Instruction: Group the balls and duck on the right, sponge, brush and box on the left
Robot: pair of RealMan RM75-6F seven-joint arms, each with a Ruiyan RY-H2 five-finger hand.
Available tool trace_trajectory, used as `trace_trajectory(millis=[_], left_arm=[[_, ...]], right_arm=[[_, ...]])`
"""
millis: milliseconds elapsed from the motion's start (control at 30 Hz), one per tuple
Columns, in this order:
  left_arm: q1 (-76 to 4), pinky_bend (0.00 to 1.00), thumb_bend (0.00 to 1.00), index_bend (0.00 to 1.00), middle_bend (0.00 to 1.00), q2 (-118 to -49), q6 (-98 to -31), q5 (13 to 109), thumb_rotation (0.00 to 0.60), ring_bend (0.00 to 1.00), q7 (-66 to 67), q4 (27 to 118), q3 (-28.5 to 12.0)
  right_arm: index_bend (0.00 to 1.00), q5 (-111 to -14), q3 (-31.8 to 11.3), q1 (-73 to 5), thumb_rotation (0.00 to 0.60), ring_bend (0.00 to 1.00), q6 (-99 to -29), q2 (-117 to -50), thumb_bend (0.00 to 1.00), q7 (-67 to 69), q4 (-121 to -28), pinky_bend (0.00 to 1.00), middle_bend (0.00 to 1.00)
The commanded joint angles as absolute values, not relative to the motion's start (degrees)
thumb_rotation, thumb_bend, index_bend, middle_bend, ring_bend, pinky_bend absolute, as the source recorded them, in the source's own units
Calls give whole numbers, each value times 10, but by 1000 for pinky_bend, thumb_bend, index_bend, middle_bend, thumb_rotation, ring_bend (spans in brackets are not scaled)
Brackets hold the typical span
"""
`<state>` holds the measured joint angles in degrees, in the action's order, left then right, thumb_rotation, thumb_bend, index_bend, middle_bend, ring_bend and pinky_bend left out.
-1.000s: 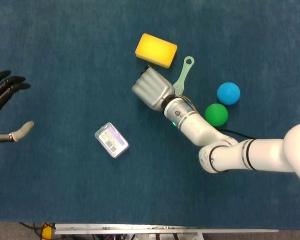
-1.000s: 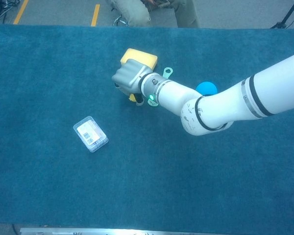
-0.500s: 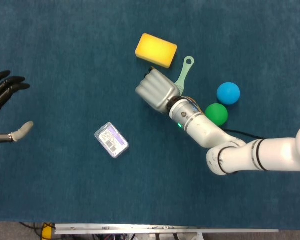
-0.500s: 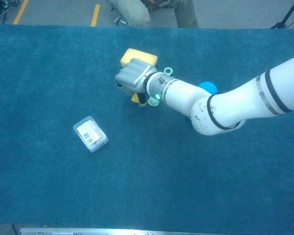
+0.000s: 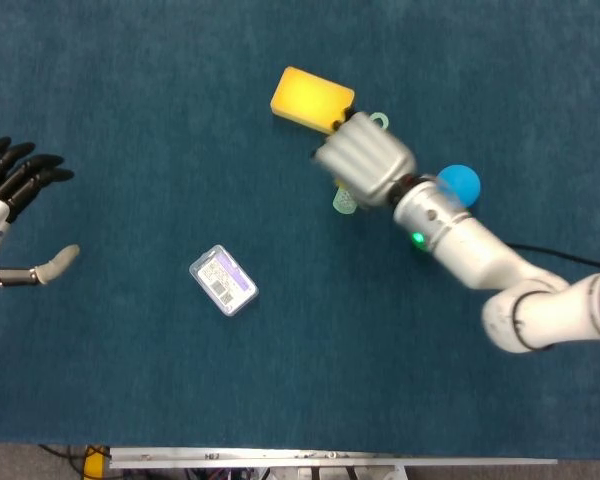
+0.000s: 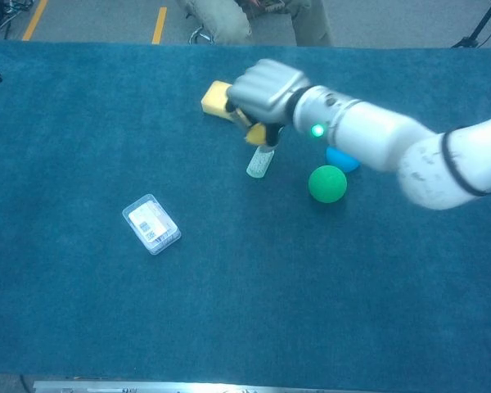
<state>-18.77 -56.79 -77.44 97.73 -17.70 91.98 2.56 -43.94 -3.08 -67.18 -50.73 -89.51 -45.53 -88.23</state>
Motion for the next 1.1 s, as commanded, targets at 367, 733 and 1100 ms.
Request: trace_trajectory(millis=[367,733,1100], left_arm=[[-198,0,246,188,160,-577,-764,984,204,66,-167,928,26],[-196,0,246,188,161,-579,-765,982,204,65,-168,926,28],[-207,0,246,188,160,-586,-755,983,205,65,-167,927,25]], right_arm=[[555,-452,6,-611,600,407,-529,-824,188,-430,-889,317,574],[555,-491,16,-569,600,407,-533,-774,188,-387,-909,317,572],[555,-599,49,-512,600,407,-548,-714,183,-337,-956,317,571]])
